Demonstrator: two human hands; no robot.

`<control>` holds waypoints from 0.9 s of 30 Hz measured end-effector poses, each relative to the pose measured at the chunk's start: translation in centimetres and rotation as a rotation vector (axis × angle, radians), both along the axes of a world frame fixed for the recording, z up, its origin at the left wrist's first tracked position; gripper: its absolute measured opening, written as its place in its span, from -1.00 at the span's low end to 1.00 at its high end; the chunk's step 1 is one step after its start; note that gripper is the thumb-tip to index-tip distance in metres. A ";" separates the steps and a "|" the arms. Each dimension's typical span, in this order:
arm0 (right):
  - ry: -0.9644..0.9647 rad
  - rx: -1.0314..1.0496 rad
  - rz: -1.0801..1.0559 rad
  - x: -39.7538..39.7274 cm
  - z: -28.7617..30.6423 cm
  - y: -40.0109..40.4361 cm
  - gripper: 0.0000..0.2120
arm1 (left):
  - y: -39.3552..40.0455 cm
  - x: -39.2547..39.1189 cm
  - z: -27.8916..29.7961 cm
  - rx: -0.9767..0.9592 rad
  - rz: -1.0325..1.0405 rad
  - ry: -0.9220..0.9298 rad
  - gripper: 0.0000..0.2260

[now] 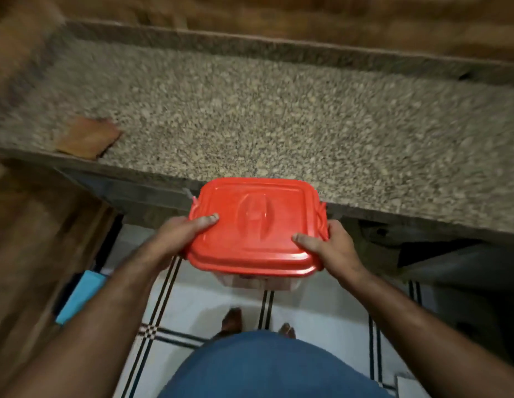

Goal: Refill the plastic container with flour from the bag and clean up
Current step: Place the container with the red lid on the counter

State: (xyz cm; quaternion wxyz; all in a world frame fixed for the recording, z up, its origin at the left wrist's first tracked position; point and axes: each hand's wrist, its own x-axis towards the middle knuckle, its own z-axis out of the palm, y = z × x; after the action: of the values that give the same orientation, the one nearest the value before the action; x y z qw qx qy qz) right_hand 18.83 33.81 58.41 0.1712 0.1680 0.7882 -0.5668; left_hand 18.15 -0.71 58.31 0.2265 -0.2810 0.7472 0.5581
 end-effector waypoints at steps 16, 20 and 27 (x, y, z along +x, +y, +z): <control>0.368 -0.081 -0.208 -17.0 14.5 0.2 -0.51 | 2.9 -17.5 16.4 -0.049 0.137 0.428 -0.55; 0.361 0.042 -0.272 -22.0 13.1 -1.0 -0.49 | 2.5 -22.6 13.9 -0.030 0.140 0.403 -0.48; 0.326 0.160 -0.284 -26.6 11.3 -3.0 -0.54 | -0.1 -29.4 11.4 -0.015 0.025 0.348 -0.33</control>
State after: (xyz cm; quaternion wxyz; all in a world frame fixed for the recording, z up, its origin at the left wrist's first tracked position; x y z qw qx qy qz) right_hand -7.81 30.81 69.69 -0.0537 0.1967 0.8162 -0.5406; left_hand -11.21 -0.81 69.76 0.0846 -0.1911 0.7757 0.5954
